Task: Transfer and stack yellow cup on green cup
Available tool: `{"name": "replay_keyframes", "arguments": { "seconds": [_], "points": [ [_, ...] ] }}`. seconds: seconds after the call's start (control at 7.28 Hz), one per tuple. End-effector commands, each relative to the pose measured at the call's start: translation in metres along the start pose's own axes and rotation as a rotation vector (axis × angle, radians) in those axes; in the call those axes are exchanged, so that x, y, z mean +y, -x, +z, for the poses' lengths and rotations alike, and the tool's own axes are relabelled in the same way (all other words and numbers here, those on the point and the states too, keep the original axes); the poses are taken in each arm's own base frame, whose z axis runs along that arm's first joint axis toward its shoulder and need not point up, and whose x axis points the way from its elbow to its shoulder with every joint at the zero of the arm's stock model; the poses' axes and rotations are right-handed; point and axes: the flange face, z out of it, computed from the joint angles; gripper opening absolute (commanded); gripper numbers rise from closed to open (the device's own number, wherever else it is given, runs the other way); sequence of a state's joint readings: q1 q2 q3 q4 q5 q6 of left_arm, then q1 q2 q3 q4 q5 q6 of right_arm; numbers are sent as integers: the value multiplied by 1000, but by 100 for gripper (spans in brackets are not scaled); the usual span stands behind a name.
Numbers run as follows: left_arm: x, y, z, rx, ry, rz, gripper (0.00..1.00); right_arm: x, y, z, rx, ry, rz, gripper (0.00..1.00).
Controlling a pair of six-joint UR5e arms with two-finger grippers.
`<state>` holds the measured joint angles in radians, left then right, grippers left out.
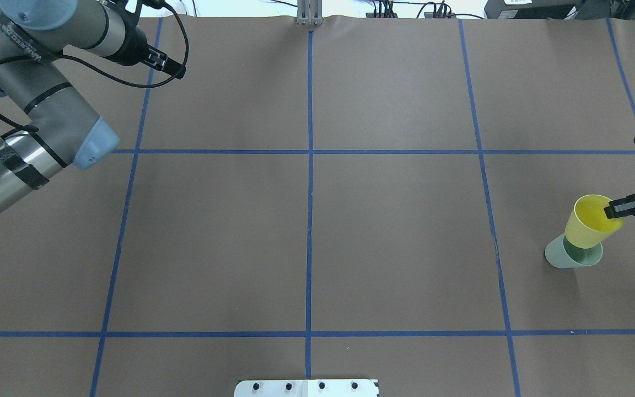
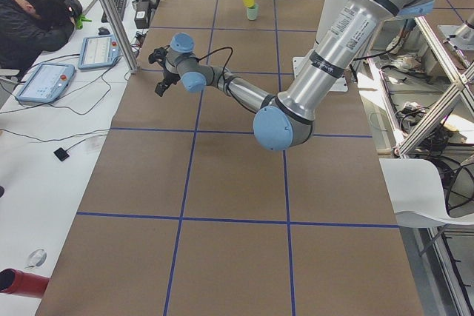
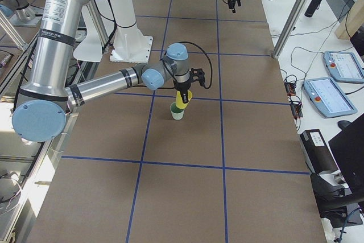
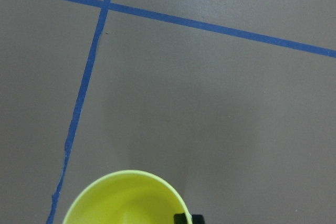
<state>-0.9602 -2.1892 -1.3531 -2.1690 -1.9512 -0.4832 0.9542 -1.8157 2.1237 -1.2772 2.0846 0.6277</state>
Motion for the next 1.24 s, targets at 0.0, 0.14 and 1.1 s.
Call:
{"name": "replay_keyframes", "arguments": {
  "seconds": [0.0, 0.14, 1.1],
  "points": [
    [0, 0, 0, 0, 0, 0, 100, 2, 1, 4, -7, 16, -1, 0],
    [0, 0, 0, 0, 0, 0, 100, 2, 0, 7, -6, 22, 1, 0],
    [0, 1, 2, 1, 2, -1, 100, -10, 3, 19, -10, 25, -10, 99]
  ]
}}
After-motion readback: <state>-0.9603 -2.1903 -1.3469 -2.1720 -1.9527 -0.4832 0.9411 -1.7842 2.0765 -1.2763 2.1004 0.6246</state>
